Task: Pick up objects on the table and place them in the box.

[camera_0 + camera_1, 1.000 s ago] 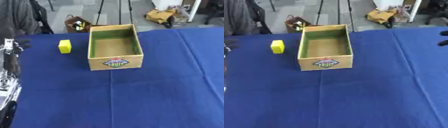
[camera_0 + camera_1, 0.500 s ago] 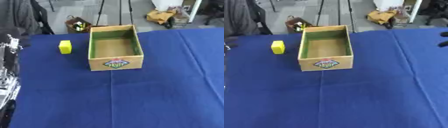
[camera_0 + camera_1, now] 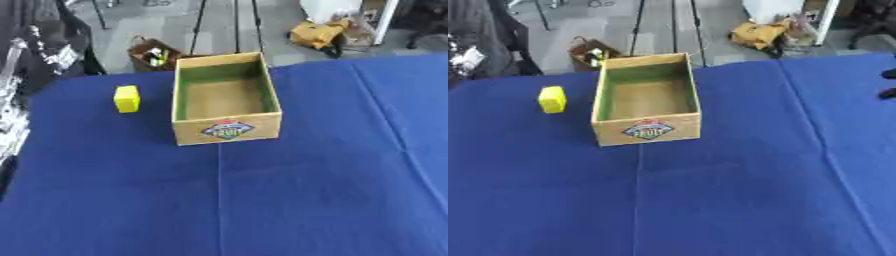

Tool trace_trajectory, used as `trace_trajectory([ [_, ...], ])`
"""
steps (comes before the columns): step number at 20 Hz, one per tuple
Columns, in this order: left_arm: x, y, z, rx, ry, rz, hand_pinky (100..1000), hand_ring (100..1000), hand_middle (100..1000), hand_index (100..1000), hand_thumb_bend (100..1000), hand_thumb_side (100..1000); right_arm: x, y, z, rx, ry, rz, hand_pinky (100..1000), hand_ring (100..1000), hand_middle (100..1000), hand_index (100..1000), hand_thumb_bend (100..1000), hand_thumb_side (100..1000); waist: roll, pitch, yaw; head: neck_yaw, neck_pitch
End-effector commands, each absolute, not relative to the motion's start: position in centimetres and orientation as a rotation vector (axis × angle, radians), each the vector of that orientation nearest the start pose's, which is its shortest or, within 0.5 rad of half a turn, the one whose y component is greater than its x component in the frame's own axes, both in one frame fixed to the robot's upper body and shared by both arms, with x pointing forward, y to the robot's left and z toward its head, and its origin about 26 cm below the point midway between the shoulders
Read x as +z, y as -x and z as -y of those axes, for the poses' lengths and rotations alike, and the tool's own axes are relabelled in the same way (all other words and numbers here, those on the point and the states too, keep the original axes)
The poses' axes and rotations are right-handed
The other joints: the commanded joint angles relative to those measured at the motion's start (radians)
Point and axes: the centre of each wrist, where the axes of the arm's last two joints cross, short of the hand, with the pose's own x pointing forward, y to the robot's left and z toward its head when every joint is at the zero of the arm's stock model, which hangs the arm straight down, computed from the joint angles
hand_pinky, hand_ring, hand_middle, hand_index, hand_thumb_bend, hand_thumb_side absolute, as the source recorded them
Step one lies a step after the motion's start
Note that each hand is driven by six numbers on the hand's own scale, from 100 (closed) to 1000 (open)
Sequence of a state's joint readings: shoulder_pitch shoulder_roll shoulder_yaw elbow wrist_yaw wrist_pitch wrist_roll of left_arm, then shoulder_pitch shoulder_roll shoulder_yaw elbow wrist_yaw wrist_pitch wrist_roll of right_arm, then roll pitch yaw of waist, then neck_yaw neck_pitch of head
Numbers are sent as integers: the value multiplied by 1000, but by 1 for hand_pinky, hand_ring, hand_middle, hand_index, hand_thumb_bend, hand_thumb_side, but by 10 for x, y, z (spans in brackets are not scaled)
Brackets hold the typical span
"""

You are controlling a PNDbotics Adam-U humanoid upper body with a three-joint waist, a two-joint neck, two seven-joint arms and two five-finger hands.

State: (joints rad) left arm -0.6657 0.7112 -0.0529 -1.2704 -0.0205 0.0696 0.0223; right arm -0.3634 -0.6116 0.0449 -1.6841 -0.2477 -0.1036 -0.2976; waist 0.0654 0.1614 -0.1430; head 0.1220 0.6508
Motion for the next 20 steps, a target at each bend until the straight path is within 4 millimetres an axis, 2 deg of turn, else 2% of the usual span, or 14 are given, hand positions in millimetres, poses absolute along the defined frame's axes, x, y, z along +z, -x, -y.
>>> trace_trajectory([
  [1,253,-411,-402,-591,-809,1697,827,788,754,807,580,415,196,-344,325,214,324,2178,501,666,718,768,100,847,8,-9,-37,39,-22],
  [5,267,-413,-428,-643,-922,1512,857,814,772,812,568,371,203,-346,315,274,271,2192,504,668,719,771,100,857,20,11,-127,102,-51],
  [10,268,-423,-443,-611,-998,1325,884,820,769,826,574,340,208,-345,310,295,249,2209,505,669,719,769,100,866,30,42,-192,150,-84],
  [15,253,-433,-455,-568,-1069,1178,882,803,744,818,556,327,209,-343,309,300,246,2219,506,670,720,770,100,871,33,63,-208,164,-98],
  [16,247,-434,-458,-572,-1079,1159,881,800,739,819,629,245,209,-342,309,302,245,2221,503,670,720,770,100,872,33,65,-207,164,-101],
  [17,242,-435,-461,-578,-1085,1139,881,799,739,818,551,322,209,-342,308,302,244,2222,502,670,720,771,100,873,33,67,-206,164,-102],
  [20,226,-436,-470,-605,-1088,1090,879,792,726,810,539,301,209,-342,308,303,240,2221,501,671,720,772,100,875,32,70,-202,163,-104],
])
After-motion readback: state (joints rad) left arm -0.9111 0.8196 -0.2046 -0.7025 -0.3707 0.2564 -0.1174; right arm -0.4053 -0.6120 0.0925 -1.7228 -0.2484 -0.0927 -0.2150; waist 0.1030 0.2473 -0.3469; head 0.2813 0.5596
